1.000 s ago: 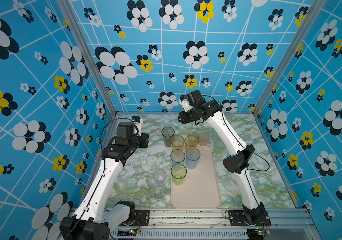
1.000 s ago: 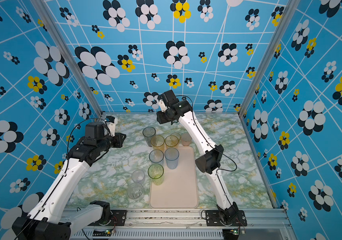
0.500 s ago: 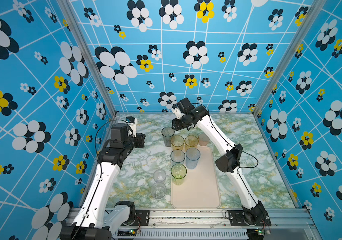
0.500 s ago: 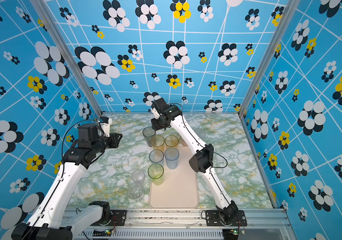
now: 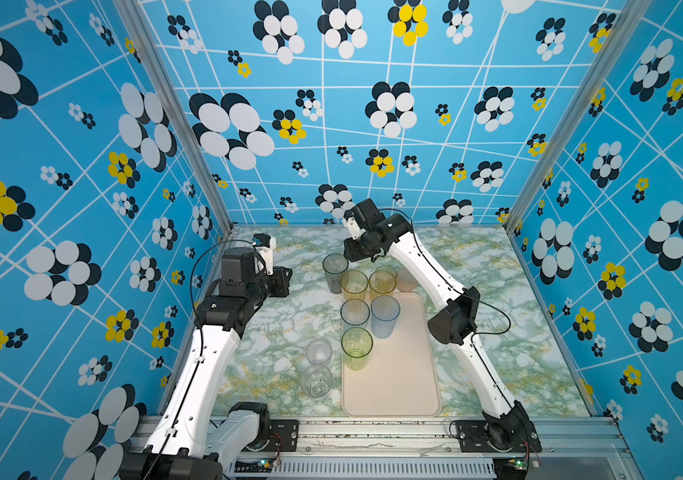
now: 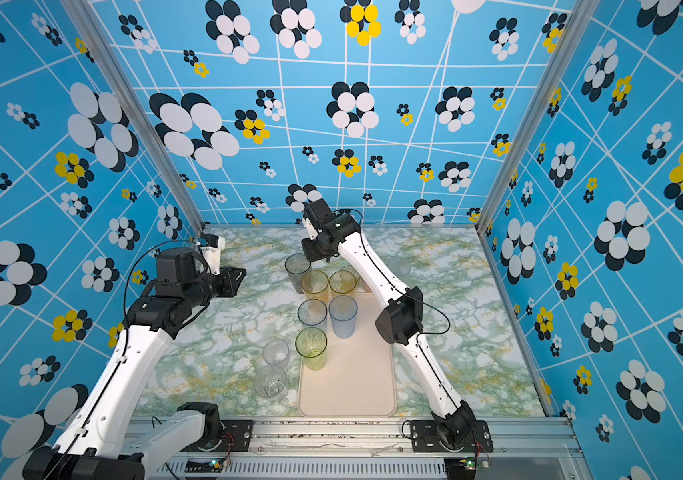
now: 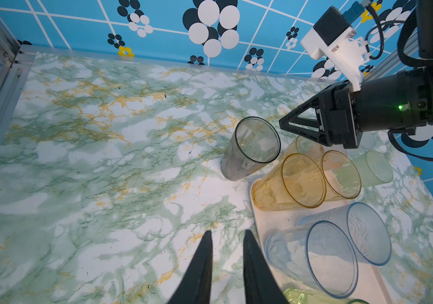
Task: Place the glasses into the tray
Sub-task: 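Lower the right gripper onto the smoky grey glass beyond the tray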
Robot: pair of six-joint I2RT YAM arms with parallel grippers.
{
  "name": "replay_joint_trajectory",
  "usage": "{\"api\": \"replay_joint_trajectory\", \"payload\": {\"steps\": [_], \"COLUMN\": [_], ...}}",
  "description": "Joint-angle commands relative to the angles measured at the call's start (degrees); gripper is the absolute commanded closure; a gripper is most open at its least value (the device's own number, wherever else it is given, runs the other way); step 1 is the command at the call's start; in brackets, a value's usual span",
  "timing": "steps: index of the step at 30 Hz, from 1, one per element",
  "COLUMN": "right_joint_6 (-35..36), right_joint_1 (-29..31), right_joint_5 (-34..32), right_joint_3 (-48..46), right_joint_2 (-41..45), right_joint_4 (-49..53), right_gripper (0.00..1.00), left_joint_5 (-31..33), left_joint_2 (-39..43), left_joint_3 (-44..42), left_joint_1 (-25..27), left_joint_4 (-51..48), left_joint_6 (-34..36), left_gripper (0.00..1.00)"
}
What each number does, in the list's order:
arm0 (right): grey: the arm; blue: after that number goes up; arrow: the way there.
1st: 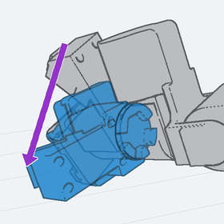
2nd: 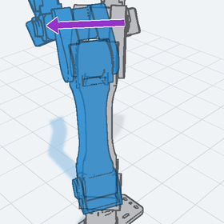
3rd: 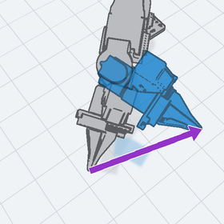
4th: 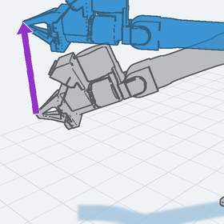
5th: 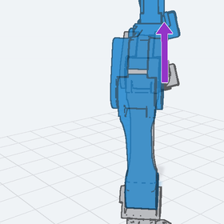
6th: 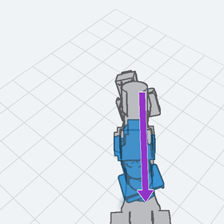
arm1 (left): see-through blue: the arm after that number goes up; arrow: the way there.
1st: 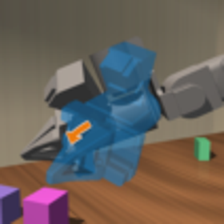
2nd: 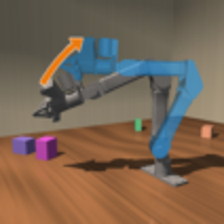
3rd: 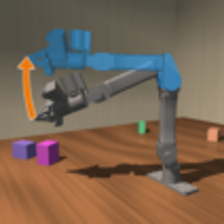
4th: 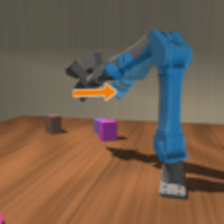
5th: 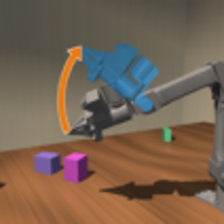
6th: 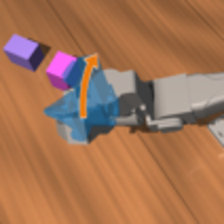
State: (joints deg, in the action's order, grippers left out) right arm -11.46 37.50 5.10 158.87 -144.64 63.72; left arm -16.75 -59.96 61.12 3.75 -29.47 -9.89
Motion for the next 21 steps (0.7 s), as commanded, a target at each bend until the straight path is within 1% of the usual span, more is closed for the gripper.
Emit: {"api": "replay_joint_trajectory", "payload": {"steps": [1,6,13,21], "right_joint_6": [-0.9,-1.2,-1.5,-1.5], "right_joint_1": [0.7,1.0,1.1,1.3], "right_joint_5": [-0.9,-0.9,-1.8,-2.4], "right_joint_3": [0.6,2.4,2.6,2.6], "right_joint_2": [-2.1,-3.7,-4.7,-5.6], "right_joint_4": [-0.8,-1.1,-2.0,-2.1], "right_gripper": [0.63,0.65,0.66,0.71], "left_joint_5": [-1.1,-1.2,-1.4,-1.3], "left_joint_2": [1.1,1.2,1.3,1.3], "left_joint_3": [-0.9,-0.8,-1.0,-1.2], "left_joint_1": [-0.5,-0.5,-0.5,-0.5], "left_joint_4": [1.2,1.3,1.3,1.4], "left_joint_6": [-0.1,0.0,0.0,0.2], "left_gripper": [0.77,0.77,0.77,0.76]}}
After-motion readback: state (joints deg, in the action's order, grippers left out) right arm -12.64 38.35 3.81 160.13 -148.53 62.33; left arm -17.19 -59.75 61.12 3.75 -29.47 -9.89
